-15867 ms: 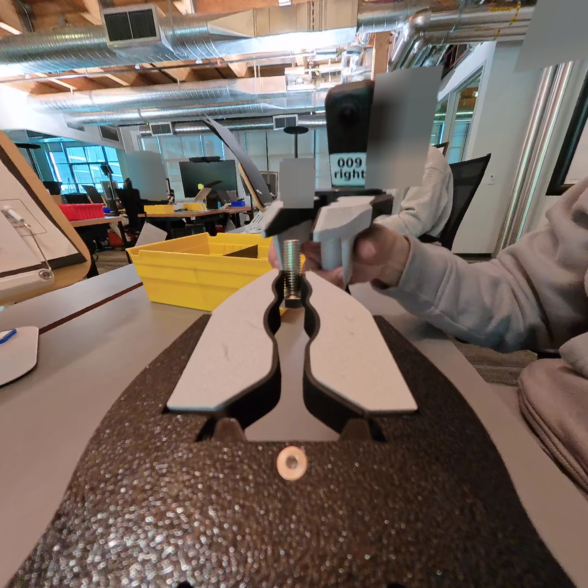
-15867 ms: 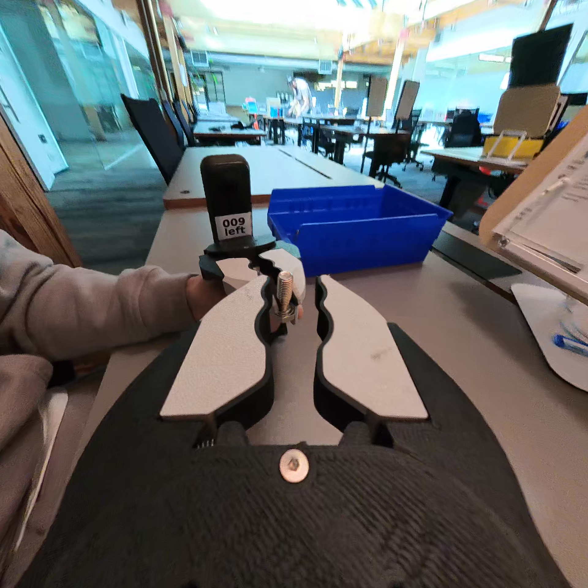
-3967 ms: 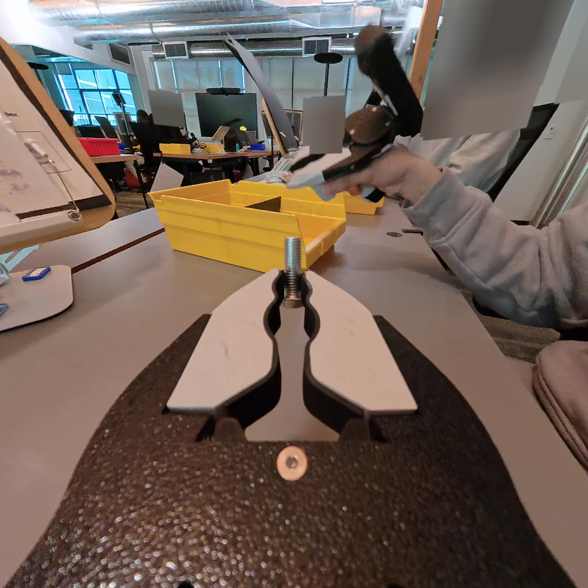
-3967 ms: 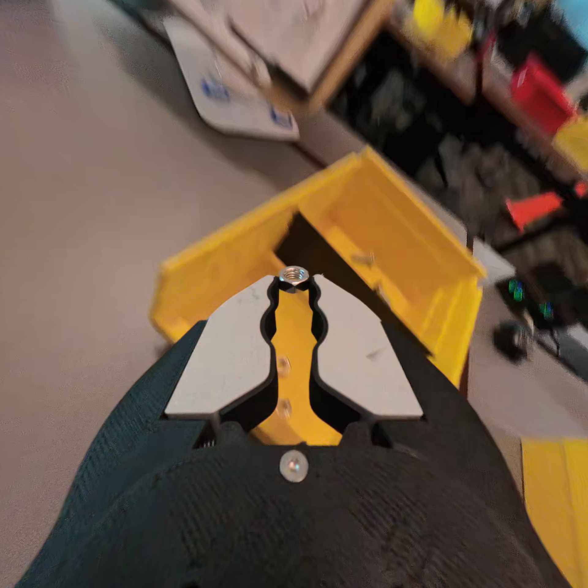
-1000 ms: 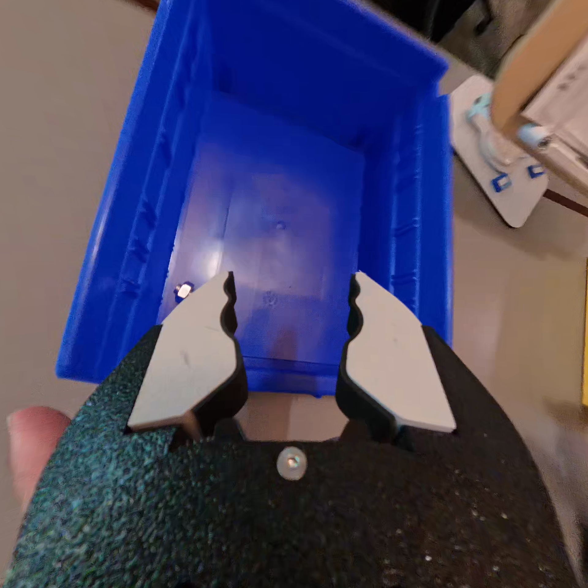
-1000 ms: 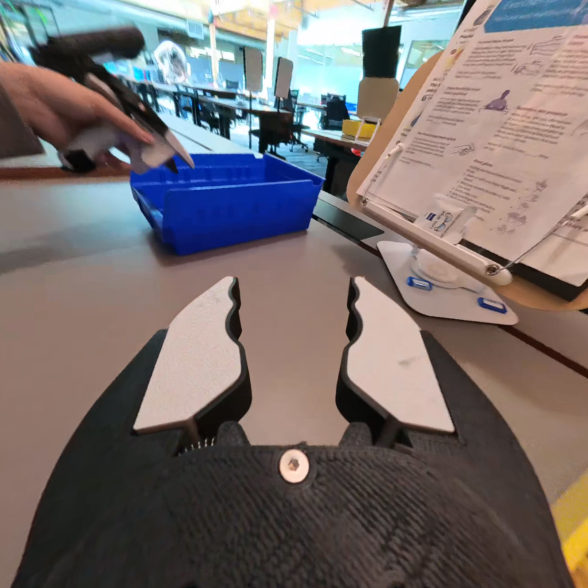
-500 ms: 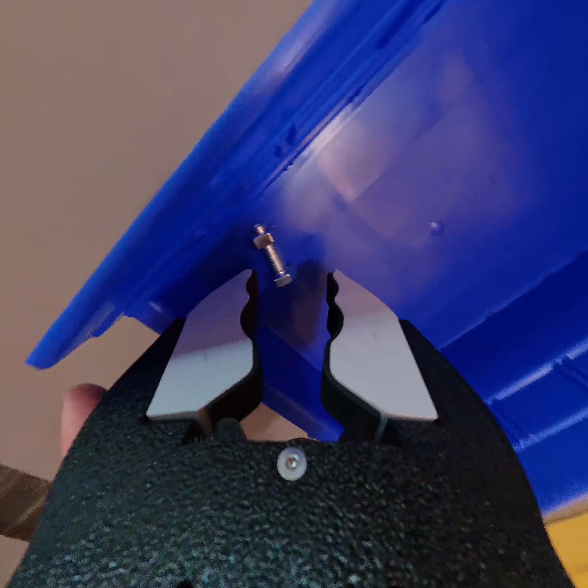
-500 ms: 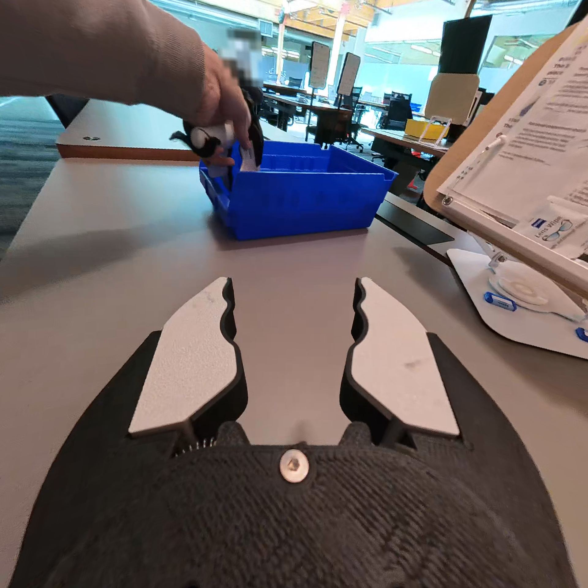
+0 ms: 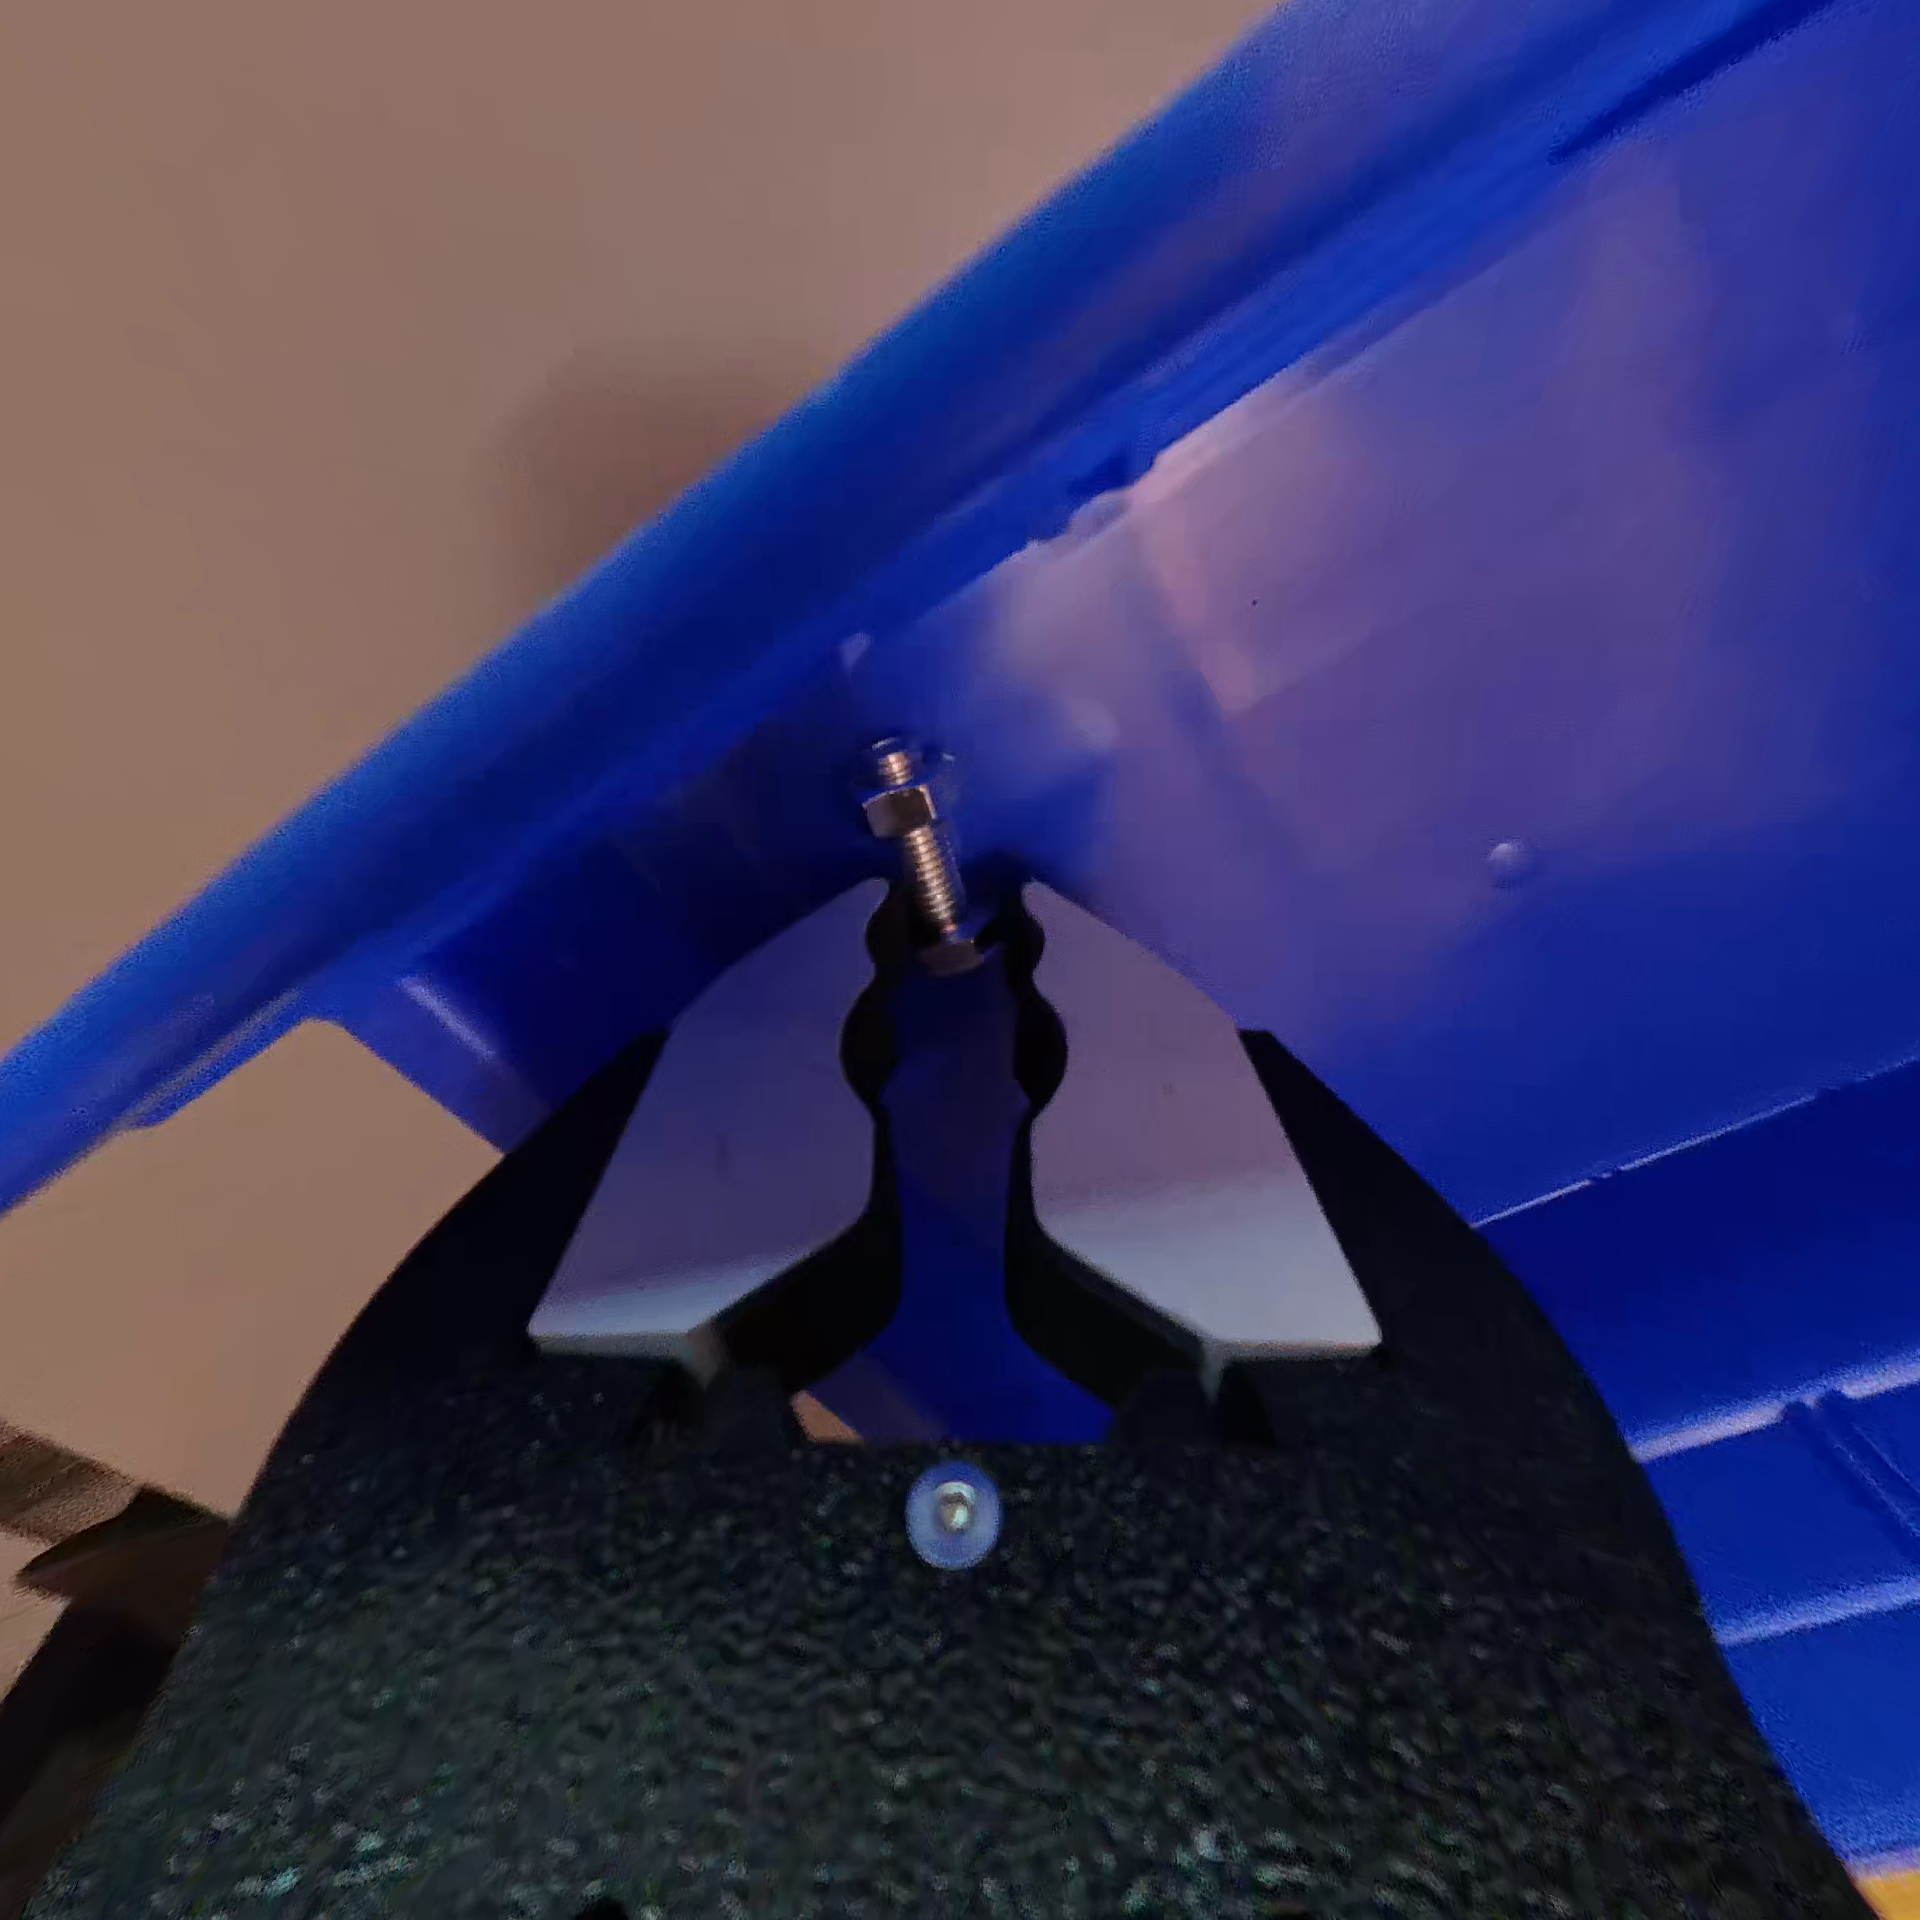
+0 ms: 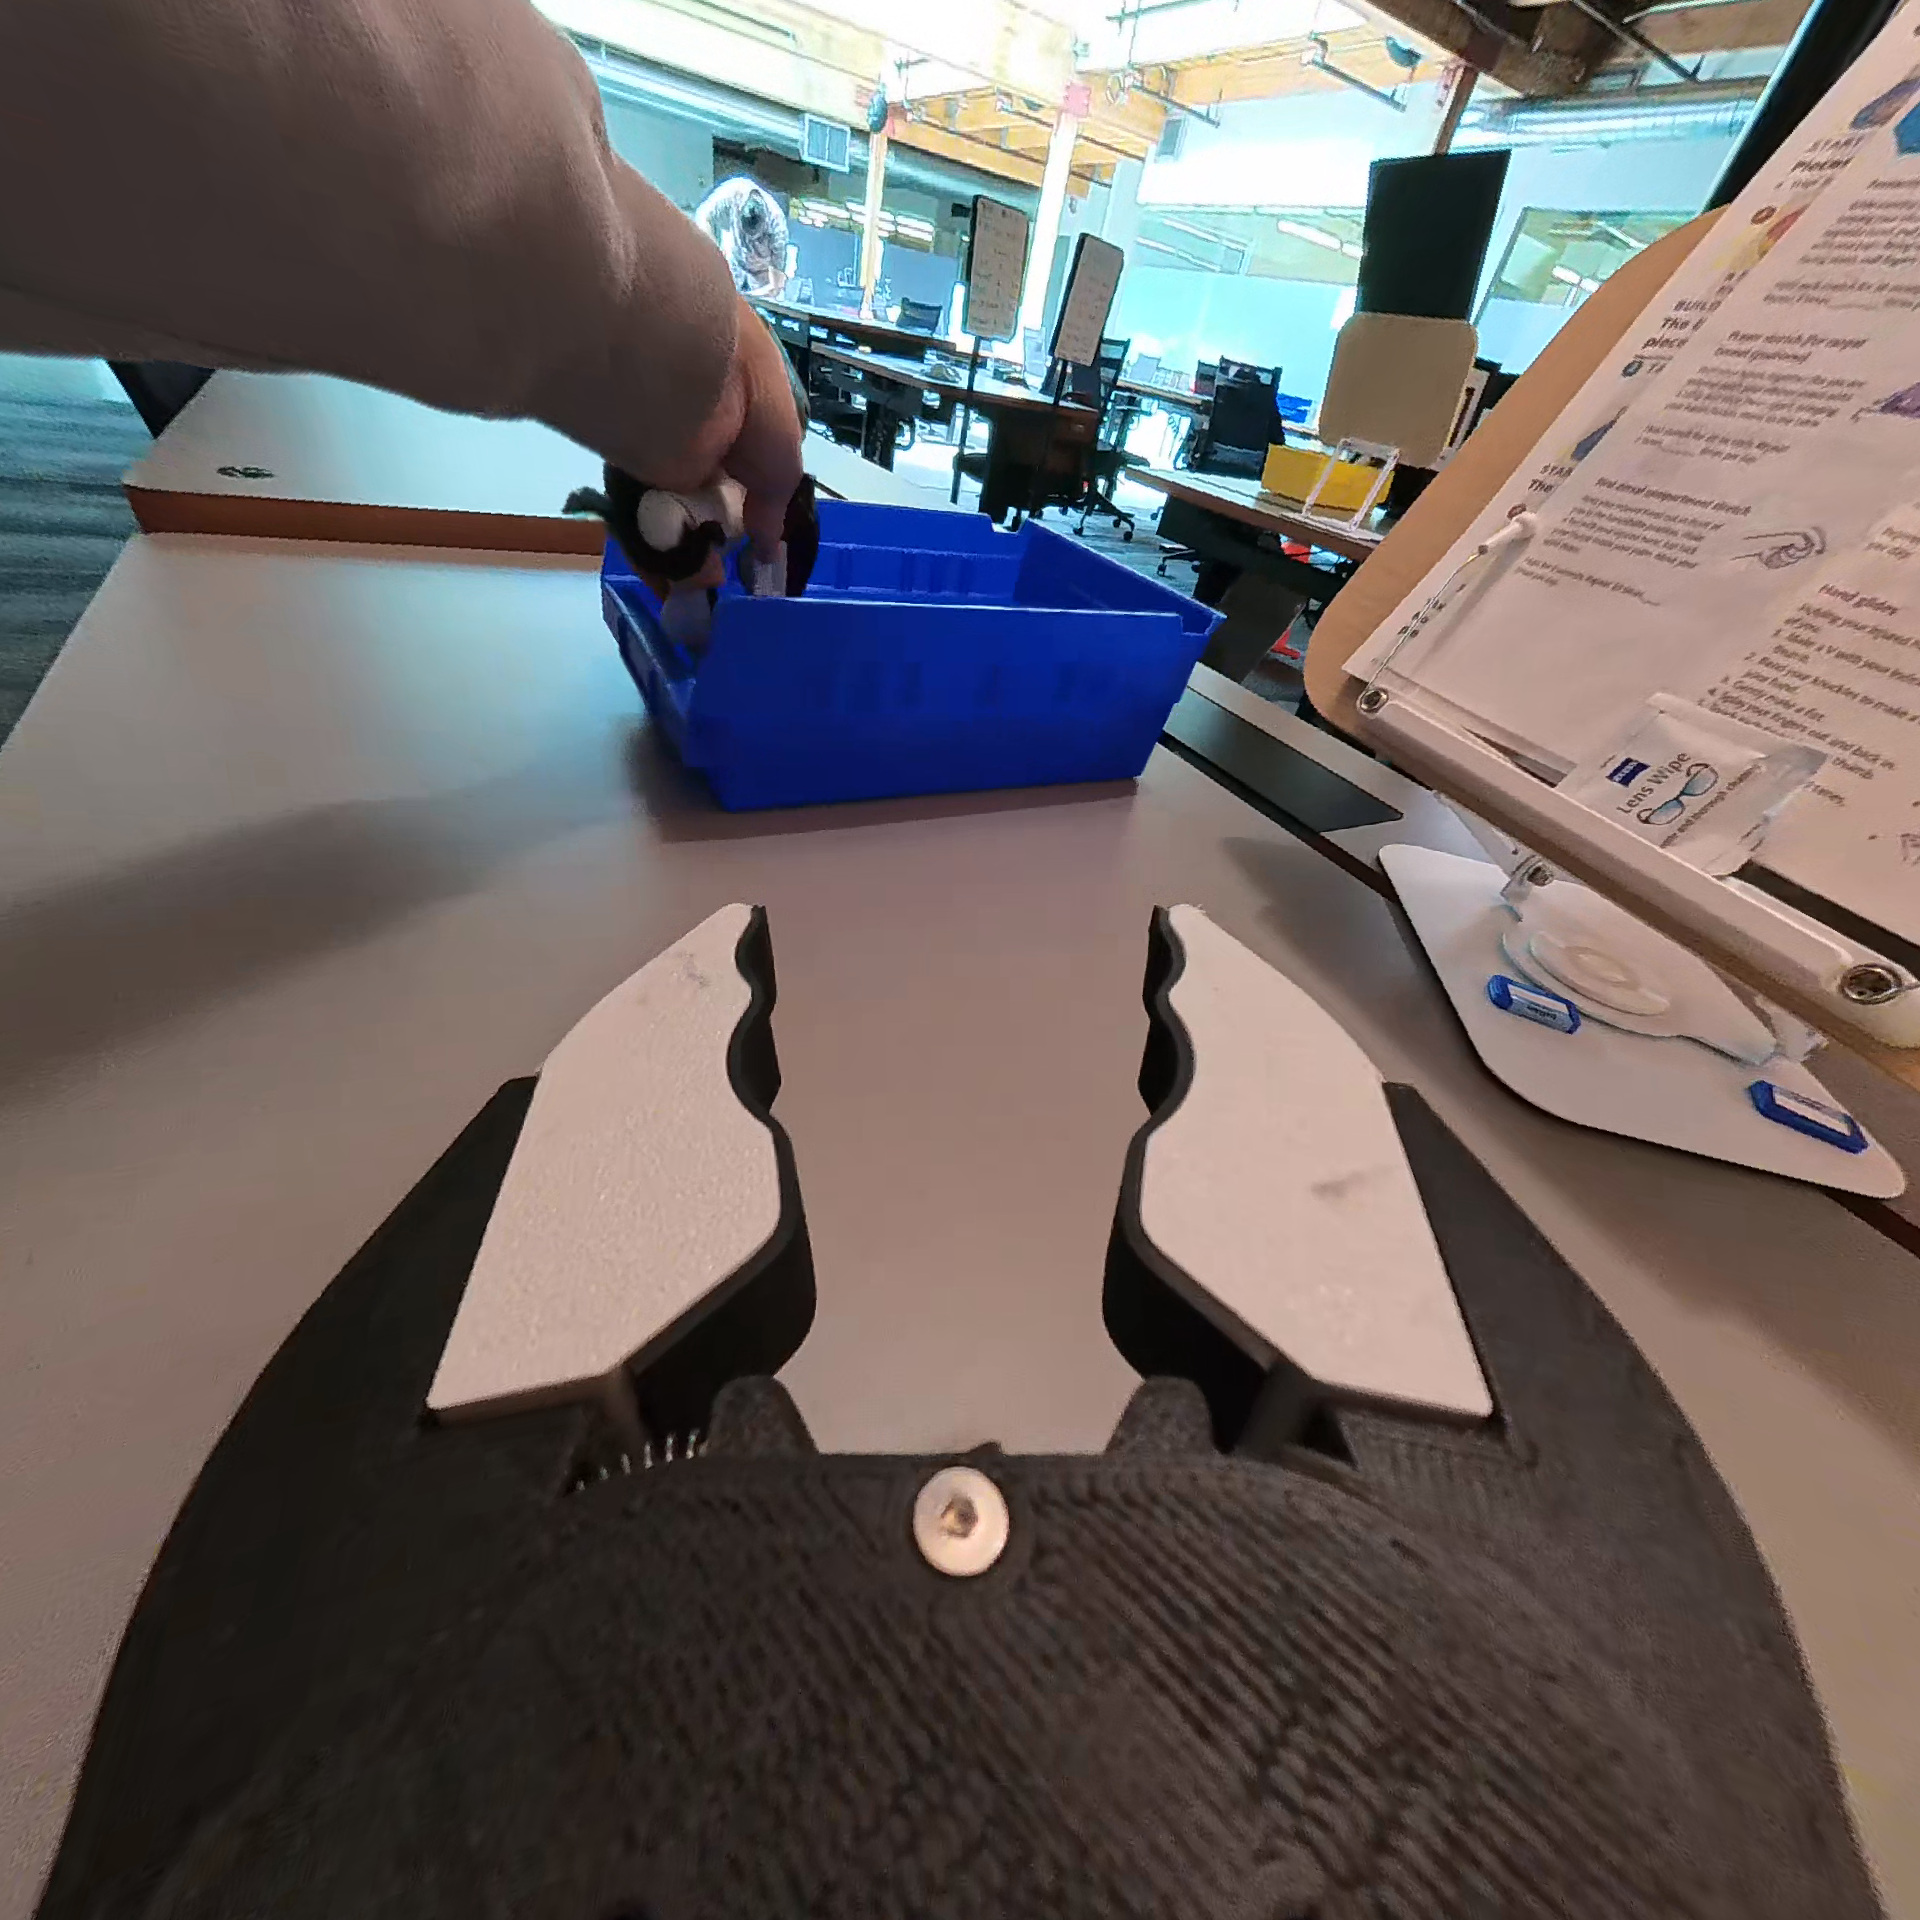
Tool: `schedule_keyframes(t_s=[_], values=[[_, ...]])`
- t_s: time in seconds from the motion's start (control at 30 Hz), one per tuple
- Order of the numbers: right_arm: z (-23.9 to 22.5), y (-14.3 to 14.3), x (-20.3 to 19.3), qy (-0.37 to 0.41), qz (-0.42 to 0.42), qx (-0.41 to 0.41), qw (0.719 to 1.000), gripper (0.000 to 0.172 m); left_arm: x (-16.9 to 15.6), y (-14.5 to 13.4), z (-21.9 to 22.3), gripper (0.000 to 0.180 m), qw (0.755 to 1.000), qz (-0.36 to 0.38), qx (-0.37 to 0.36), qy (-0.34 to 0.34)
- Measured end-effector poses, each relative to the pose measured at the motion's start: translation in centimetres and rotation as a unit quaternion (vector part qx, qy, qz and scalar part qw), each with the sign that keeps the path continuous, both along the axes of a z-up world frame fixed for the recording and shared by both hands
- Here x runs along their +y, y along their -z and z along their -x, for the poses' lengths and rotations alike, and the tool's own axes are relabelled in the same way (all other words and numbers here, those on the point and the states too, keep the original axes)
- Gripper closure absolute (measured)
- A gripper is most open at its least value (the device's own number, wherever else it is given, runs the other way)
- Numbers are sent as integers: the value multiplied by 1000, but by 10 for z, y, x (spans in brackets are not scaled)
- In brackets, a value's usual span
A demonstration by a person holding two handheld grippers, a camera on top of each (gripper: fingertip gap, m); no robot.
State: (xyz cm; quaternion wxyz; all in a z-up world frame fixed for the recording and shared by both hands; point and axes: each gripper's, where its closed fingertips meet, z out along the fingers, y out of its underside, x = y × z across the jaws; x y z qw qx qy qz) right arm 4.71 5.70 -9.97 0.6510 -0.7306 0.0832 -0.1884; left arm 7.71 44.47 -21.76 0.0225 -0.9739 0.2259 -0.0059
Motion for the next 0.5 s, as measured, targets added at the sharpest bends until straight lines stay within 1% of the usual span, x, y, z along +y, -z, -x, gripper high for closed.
schedule_keyframes(t_s=[0.1,0.23,0.3,0.33,0.37,0.5], values=[[-1,-4,-1,0,-9,3,1000,103,5,1,2,162,1000,-22,3,-14],[0,-5,-1,-2,-13,4,1000,104,6,0,1,162,996,-27,-32,-78],[-1,-3,-1,0,-6,2,1000,104,10,0,2,167,993,-30,-52,-100],[-1,-3,-2,1,-5,1,1000,104,12,1,2,171,993,-33,-57,-99],[-1,-4,-2,2,-5,-1,1000,104,13,1,2,171,993,-35,-59,-91],[-1,-5,-1,0,-9,0,1000,104,12,1,2,171,998,-40,-35,-17]])
